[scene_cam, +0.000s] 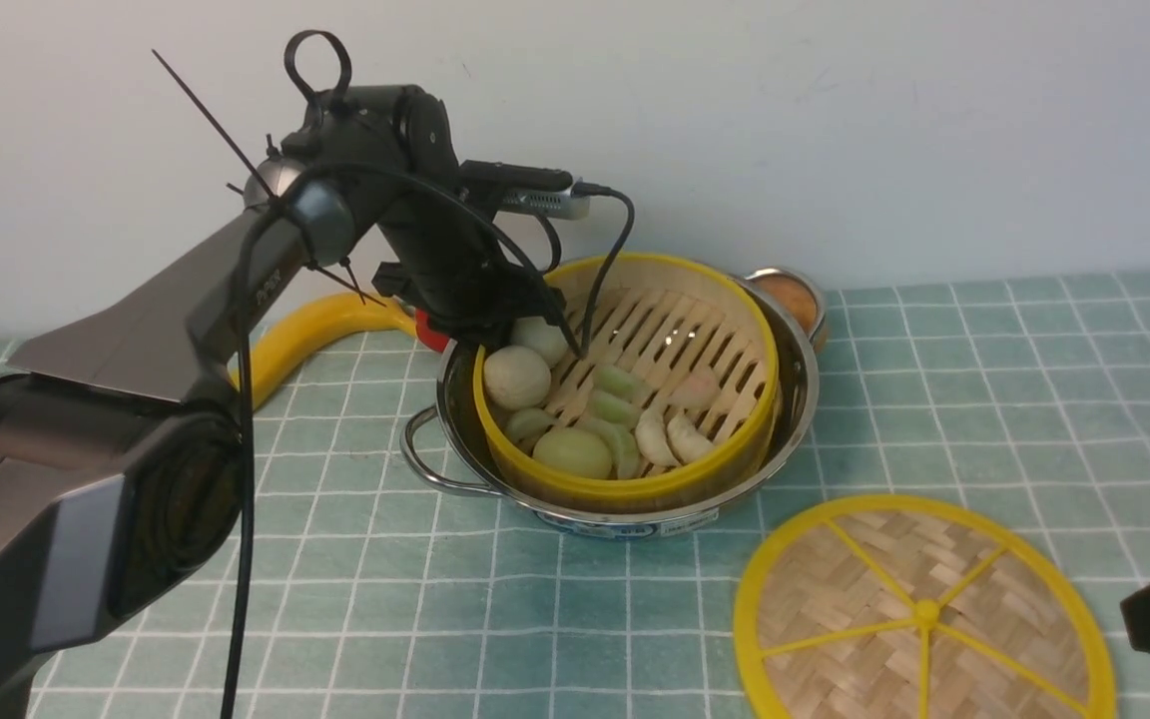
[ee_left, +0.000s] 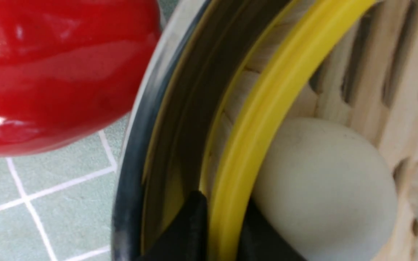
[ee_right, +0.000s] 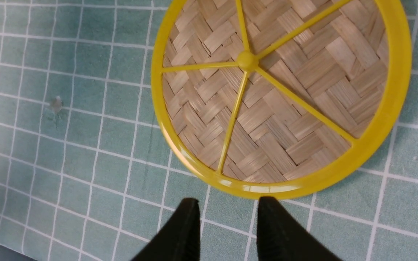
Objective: Place the steamer in the pot on the blue tablecloth, and put the lid on the steamer.
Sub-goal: 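Place the bamboo steamer basket with dumplings into the steel pot with the left gripper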
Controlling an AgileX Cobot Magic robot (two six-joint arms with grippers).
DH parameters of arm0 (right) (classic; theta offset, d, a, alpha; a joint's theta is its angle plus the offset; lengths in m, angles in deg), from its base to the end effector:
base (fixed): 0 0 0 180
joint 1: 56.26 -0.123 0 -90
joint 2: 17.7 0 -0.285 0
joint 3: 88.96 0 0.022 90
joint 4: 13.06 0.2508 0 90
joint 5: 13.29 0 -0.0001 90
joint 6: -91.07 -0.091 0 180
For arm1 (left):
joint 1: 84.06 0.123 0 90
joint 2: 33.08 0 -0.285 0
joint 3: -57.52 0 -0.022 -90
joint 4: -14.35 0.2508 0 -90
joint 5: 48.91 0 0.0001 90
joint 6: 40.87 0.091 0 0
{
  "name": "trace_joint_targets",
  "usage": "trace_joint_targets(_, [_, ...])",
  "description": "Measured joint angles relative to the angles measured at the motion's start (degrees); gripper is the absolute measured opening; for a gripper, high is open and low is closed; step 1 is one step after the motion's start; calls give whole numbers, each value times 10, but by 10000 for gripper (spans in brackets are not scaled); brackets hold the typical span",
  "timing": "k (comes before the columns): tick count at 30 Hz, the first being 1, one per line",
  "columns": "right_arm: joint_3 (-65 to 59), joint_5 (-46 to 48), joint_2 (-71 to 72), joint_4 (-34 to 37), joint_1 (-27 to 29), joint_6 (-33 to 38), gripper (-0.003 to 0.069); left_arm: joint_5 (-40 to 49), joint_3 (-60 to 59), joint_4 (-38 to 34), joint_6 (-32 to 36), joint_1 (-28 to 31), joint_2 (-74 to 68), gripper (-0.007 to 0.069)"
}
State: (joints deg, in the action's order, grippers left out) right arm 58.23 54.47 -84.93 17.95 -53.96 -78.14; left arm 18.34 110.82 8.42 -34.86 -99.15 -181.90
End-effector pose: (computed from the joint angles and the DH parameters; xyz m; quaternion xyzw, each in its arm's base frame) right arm 0.1633 0.0369 0.2866 0.0032 0.9610 0.2434 0.1310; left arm 0.5022 -0.1444 0.1818 0.1684 0.9730 -0.0618 0.1452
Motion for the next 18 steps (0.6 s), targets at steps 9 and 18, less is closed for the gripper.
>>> trace_joint_targets(9, [0, 1, 0, 0, 0, 0, 242, 10, 5, -5, 0, 0, 0, 266])
trace_joint_targets(18, [0, 2, 0, 1, 0, 0, 242, 24, 45, 1, 0, 0, 16, 303])
